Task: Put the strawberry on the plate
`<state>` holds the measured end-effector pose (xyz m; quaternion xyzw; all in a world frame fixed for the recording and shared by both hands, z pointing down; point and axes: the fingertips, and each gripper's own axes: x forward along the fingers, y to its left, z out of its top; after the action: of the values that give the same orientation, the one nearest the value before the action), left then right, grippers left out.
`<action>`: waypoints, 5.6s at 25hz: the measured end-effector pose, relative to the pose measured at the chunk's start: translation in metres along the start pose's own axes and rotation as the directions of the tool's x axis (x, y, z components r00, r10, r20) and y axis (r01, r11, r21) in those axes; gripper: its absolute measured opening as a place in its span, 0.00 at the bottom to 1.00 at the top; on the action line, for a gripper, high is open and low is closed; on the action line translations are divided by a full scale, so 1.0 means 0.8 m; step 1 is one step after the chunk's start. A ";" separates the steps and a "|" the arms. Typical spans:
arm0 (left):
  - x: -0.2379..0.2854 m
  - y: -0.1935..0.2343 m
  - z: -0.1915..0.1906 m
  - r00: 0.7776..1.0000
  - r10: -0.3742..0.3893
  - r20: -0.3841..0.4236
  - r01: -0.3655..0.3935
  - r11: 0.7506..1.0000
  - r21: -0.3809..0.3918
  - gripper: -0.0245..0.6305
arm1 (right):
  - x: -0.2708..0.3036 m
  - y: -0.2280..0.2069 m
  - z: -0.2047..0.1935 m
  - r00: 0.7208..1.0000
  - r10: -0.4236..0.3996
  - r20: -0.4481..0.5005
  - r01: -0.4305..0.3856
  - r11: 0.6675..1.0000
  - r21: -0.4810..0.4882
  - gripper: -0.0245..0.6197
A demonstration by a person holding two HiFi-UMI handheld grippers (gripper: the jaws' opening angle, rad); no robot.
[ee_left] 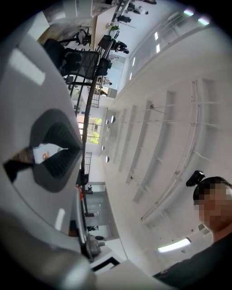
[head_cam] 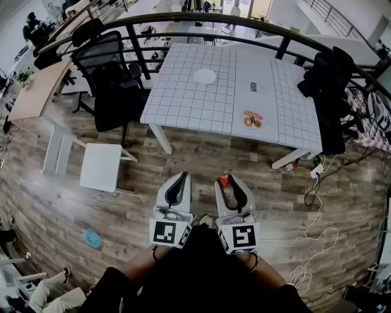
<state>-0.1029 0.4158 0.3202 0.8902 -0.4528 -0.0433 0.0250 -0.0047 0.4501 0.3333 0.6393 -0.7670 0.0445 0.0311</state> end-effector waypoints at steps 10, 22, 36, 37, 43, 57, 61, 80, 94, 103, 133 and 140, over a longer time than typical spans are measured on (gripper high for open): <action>-0.011 0.036 0.005 0.992 0.122 -0.024 -0.121 0.991 0.055 0.05 | -0.024 -0.046 -0.012 0.998 -0.060 0.006 0.060 0.997 0.057 0.24; 0.033 0.007 -0.007 0.998 0.053 -0.020 -0.052 0.997 0.056 0.05 | -0.011 -0.080 -0.020 0.995 -0.102 -0.009 0.102 0.994 0.046 0.24; 0.117 0.047 -0.038 0.997 0.038 -0.070 -0.038 0.999 0.006 0.05 | 0.075 -0.108 -0.032 0.992 -0.108 -0.071 0.111 0.993 0.036 0.24; 0.126 0.054 -0.038 0.996 0.045 -0.071 -0.045 0.999 0.003 0.05 | 0.086 -0.110 -0.034 0.991 -0.105 -0.081 0.107 0.994 0.032 0.24; 0.179 0.087 -0.046 0.995 0.062 -0.076 -0.063 0.998 -0.016 0.05 | 0.148 -0.126 -0.032 0.990 -0.087 -0.108 0.089 0.996 0.016 0.24; 0.321 0.200 -0.056 0.989 0.105 -0.104 -0.110 0.993 -0.043 0.05 | 0.345 -0.165 -0.019 0.984 -0.055 -0.169 0.052 0.998 -0.023 0.24; 0.368 0.227 -0.055 0.989 0.102 -0.105 -0.108 0.993 -0.052 0.05 | 0.400 -0.178 -0.009 0.979 -0.044 -0.197 0.040 0.999 -0.028 0.24; 0.502 0.359 -0.067 0.990 0.068 -0.121 -0.084 0.987 -0.139 0.05 | 0.576 -0.181 0.006 0.966 -0.052 -0.254 0.041 0.998 -0.048 0.24; 0.535 0.373 -0.064 0.993 0.045 -0.112 -0.062 0.986 -0.152 0.05 | 0.599 -0.179 -0.003 0.957 -0.055 -0.284 0.044 0.998 -0.045 0.24; 0.532 0.366 -0.055 0.992 0.053 -0.111 -0.066 0.990 -0.123 0.05 | 0.614 -0.182 -0.003 0.964 -0.032 -0.265 0.028 0.999 -0.020 0.24; 0.699 0.339 -0.141 0.961 0.016 -0.275 -0.033 0.998 -0.056 0.05 | 0.787 -0.288 -0.069 0.947 0.032 -0.320 0.004 0.994 0.111 0.24; 0.721 0.335 -0.163 0.956 0.008 -0.295 -0.024 0.998 -0.051 0.05 | 0.826 -0.291 -0.104 0.933 0.079 -0.351 -0.039 0.992 0.121 0.24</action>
<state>0.0325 -0.2076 0.4406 0.8820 -0.4499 0.0776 0.1167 0.1038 -0.2286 0.4918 0.5981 -0.7640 0.2030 0.1319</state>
